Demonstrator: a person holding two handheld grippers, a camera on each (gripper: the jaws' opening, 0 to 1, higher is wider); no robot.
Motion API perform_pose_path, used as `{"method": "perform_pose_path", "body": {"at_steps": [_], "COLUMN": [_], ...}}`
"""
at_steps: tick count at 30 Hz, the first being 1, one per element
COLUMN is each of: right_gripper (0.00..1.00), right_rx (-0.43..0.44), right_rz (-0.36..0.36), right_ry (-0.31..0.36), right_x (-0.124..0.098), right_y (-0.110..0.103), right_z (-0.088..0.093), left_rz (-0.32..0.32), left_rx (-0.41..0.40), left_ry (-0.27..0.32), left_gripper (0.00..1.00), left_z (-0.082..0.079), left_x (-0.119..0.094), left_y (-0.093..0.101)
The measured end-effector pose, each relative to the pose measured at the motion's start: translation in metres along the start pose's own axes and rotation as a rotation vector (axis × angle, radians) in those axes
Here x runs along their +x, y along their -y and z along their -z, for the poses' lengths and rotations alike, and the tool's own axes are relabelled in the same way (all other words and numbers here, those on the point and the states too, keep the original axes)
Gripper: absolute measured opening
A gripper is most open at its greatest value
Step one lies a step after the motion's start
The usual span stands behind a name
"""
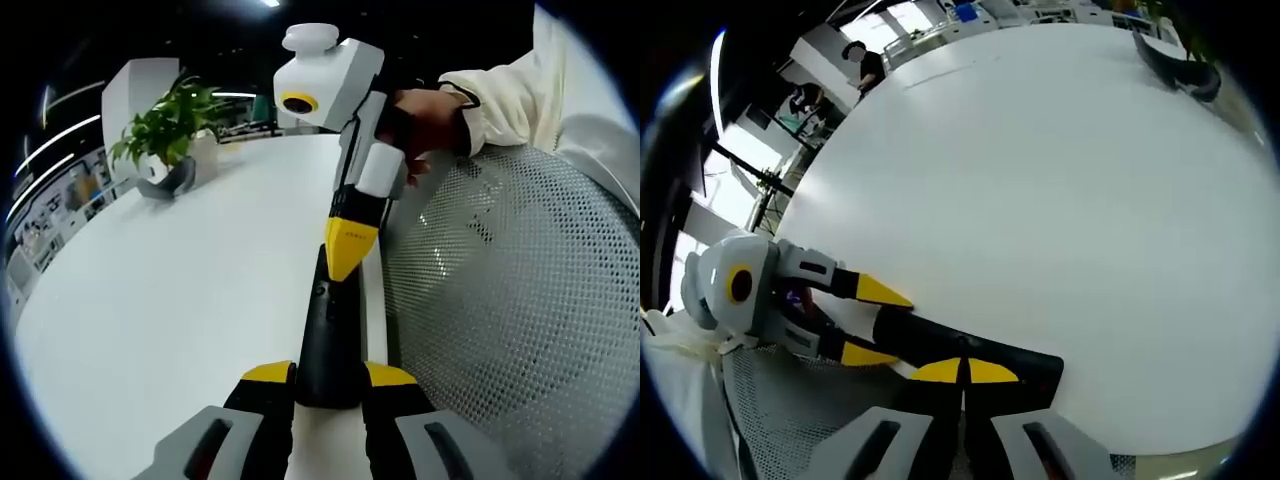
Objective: Press the specified remote control buttons in sequence, fully releasing each button before pressing the next.
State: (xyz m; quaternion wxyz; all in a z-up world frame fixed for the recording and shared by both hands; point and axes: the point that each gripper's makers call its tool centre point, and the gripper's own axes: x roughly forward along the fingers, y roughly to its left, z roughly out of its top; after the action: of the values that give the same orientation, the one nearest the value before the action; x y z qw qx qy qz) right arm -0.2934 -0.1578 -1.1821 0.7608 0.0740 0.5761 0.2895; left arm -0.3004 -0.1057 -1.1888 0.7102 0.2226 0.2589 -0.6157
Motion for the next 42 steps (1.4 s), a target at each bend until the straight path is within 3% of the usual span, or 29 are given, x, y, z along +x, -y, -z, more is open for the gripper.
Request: {"method": "perform_pose_path", "body": {"at_steps": [19,22,36,42], "right_gripper": [0.0,0.0,0.0,0.0], "right_rx": [-0.006,0.005,0.056,0.068], "right_rz": [0.009,0.034,0.092,0.088], "right_ry": [0.002,-0.027,-0.041,-0.072], "right_x": [-0.001,-0.004,-0.009,-0.009], "right_y": [0.0,0.002,0.013,0.011], "right_z": [0.0,0.004,0.006,0.011], "left_rz": [0.002,0.002,0.003,0.004], "left_rx": [0.0,-0.001,-0.001,-0.001], "left_ry": [0.0,-0.001,0.001,0.004], "left_gripper": [0.25,0.25,0.25,0.25], "left_z": [0.0,0.0,0.0,0.0], "left_x": [0.0,0.0,0.0,0.0], "left_y": [0.0,0.0,0.0,0.0]}}
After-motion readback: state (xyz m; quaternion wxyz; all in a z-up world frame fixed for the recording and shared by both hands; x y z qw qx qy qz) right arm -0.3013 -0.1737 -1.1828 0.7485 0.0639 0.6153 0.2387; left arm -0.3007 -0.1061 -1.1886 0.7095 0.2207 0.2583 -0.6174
